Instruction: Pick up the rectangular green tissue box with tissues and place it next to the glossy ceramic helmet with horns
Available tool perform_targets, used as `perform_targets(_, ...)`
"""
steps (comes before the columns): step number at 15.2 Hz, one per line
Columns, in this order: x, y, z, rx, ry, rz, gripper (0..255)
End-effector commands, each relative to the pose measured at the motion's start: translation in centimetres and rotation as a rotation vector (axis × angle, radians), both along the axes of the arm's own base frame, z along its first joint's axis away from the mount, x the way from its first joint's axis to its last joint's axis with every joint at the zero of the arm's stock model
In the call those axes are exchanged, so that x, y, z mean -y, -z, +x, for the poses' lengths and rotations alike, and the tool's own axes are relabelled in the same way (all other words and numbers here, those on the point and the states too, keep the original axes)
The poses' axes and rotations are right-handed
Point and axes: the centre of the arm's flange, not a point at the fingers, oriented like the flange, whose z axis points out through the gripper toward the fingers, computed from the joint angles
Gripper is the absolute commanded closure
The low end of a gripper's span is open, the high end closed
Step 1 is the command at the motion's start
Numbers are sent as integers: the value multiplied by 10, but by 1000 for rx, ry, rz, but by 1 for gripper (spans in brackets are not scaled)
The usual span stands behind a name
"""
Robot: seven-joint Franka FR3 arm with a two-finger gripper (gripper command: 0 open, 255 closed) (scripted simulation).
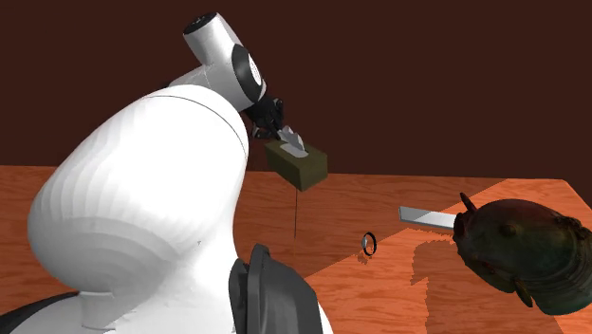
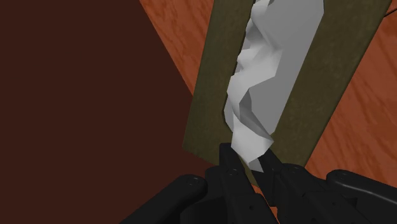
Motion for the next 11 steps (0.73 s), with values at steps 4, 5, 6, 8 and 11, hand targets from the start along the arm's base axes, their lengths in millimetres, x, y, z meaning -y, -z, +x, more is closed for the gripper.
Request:
perform_targets(4, 0, -27, 0, 0, 0, 0, 255)
perform_targets(5, 0, -32, 0, 0, 0, 0, 255)
perform_targets(6, 0, -38, 0, 0, 0, 0, 255)
perform_targets(8, 0, -48, 0, 0, 0, 0, 255)
perform_targets(11, 0, -64, 0, 0, 0, 0, 255)
